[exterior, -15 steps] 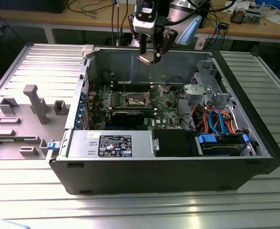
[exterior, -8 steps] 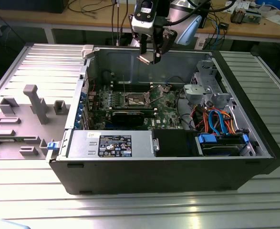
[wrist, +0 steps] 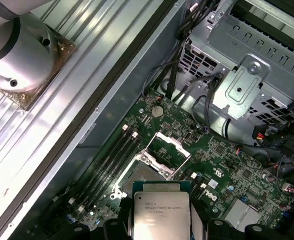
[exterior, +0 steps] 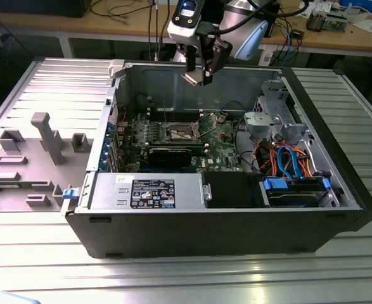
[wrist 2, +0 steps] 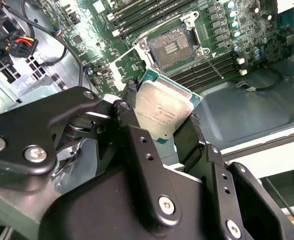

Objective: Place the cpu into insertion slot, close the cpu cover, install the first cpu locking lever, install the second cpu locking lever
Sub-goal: 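Place the cpu into insertion slot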

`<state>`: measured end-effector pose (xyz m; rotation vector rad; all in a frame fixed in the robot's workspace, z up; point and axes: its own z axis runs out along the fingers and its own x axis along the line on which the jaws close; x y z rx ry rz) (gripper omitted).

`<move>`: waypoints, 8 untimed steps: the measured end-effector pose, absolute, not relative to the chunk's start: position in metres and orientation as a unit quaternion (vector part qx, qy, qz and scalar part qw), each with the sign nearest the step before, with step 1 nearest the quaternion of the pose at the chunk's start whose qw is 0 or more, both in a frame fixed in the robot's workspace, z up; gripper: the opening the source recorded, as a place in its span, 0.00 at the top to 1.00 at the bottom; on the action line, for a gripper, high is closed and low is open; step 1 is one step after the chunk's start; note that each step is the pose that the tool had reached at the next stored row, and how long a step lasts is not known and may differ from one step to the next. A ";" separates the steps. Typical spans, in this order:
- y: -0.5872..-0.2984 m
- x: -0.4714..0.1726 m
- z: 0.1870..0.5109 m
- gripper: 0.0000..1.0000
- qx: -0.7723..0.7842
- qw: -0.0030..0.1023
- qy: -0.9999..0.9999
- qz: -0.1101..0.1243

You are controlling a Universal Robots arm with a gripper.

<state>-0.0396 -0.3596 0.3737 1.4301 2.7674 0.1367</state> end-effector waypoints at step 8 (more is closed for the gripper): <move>-0.360 -0.040 0.374 0.46 0.479 0.013 0.877 0.044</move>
